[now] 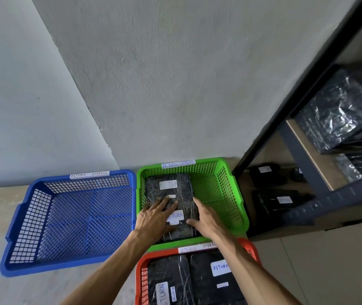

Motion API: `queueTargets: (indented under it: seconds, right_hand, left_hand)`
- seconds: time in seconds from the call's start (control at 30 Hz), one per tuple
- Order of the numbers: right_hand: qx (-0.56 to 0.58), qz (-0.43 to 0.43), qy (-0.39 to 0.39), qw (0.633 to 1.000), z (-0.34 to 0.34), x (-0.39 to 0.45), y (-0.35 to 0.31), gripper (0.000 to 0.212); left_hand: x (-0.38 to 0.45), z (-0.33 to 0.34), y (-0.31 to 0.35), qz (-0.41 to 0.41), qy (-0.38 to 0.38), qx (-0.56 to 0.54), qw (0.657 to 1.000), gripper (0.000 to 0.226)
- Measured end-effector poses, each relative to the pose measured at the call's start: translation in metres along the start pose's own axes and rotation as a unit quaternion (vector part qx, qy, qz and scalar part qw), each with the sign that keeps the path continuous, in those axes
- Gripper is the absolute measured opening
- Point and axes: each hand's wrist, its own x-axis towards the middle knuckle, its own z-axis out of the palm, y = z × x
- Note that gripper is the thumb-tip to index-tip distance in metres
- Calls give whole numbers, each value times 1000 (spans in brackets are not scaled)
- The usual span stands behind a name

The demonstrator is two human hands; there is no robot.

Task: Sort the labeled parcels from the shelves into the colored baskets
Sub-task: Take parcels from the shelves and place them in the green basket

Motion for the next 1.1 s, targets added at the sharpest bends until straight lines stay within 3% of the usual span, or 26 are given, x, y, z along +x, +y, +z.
queueTargets:
  seconds: [0.13, 0.27, 0.4, 0.5, 0.8, 1.1]
  right_hand:
    - [1, 5, -12, 1000, -17, -7, -4, 85]
    - [14, -20, 25, 999, -50, -27, 0, 64]
    - [2, -54, 57, 997, -94, -60, 6, 42]
    - [3, -100, 79, 992, -133, -97, 13, 31]
    - [-32, -208, 200, 957, -283, -242, 103, 17]
    - [1, -222, 340, 914, -380, -339, 232, 12]
  left_hand:
    - [-6, -15, 1, -9, -16, -71, 997, 81]
    - [-19, -42, 19, 11, 41, -169, 985, 65]
    - [-28, -82, 65, -1, 80, -182, 980, 43]
    - [-34, -113, 116, 18, 104, -196, 975, 18]
    - [-66, -194, 320, 53, 223, -222, 948, 16]
    - [-66, -228, 505, 115, 242, -344, 900, 17]
